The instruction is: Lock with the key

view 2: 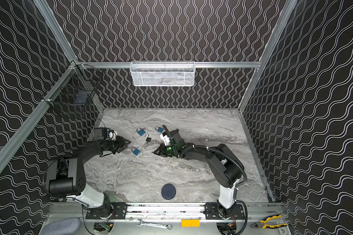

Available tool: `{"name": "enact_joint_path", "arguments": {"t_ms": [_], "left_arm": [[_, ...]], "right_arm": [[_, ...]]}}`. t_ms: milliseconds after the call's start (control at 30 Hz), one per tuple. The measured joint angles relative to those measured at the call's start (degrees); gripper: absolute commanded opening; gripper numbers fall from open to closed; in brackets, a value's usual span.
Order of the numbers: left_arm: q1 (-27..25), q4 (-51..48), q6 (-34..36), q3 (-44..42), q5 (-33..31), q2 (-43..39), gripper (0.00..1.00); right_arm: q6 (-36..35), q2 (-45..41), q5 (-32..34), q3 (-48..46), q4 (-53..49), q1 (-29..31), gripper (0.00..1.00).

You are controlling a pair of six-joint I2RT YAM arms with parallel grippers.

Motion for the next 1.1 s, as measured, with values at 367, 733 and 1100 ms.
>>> {"name": "enact_joint_path", "arguments": {"t_ms": [367,733,1100], "left_arm": [[0.17,-7.87,-0.98,0.04,-3.67,-15.93,0.48],[0.2,-21.11,1.6,7.32,-10.73,-31.39,0.5],[0.2,-29.79,6.01,11.67,-15.13,-41.22,0.56]], "right_arm": [[-1.7,14.14,5.62,19.43,-7.17,3.02,0.0],[-2.71,24.7,10.34,33.09,-12.39,4.39,0.0],[-3.56,30.32,11.58,40.15,-14.97,5.09,0.0]]}}
